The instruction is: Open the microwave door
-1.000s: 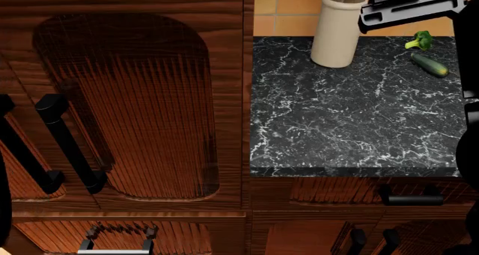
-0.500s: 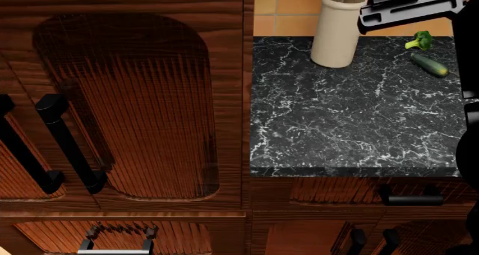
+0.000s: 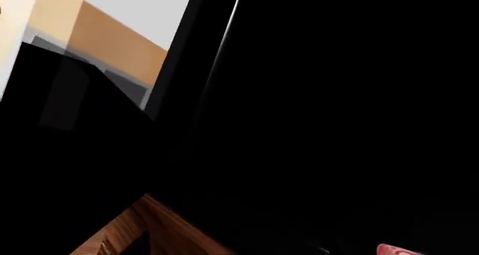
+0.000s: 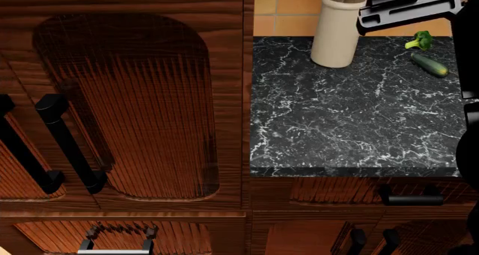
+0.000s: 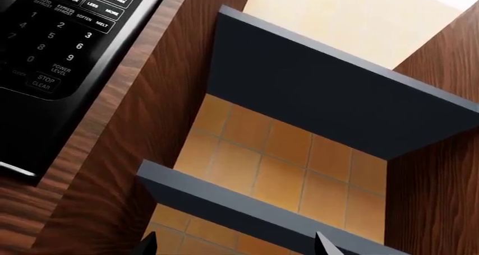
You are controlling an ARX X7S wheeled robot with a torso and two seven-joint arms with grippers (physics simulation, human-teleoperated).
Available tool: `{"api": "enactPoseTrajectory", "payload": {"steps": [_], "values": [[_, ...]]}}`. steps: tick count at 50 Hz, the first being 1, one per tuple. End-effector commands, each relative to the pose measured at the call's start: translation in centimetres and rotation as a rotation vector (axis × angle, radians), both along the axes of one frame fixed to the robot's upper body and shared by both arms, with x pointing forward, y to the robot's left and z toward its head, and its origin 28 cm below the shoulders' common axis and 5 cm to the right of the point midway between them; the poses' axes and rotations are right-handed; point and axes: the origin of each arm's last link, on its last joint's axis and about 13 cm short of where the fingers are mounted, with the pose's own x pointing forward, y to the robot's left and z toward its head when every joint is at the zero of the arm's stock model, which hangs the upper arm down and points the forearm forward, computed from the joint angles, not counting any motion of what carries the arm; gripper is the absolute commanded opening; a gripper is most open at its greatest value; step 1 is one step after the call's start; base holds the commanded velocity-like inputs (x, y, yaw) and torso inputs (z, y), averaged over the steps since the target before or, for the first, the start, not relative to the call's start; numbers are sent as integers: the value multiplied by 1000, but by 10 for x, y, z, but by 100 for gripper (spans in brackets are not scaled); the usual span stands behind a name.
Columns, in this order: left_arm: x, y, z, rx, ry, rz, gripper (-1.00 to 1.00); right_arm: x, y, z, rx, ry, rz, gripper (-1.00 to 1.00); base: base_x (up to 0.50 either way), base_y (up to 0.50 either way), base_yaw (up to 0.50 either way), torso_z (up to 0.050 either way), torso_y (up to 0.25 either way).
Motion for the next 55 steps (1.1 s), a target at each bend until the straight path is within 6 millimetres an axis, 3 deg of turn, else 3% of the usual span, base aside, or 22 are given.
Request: {"api": "enactPoseTrajectory", "payload": {"steps": [1, 20, 23, 28, 55], "values": [[3, 21, -5, -13, 29, 79, 100, 0, 0, 0, -3, 0, 1, 100, 0, 0, 0, 0, 0], [2, 56, -8, 12, 92, 219, 100, 0, 0, 0, -1, 5, 3, 100, 0, 0, 0, 0, 0], [-2, 81, -6, 22, 126, 312, 100, 0, 0, 0, -3, 5, 4, 100, 0, 0, 0, 0, 0], [-6, 96, -8, 25, 150, 367, 100, 0, 0, 0, -3, 6, 5, 100, 0, 0, 0, 0, 0], [-35, 140, -17, 5, 209, 537, 100, 0, 0, 0, -16, 7, 12, 100, 0, 0, 0, 0, 0]]}}
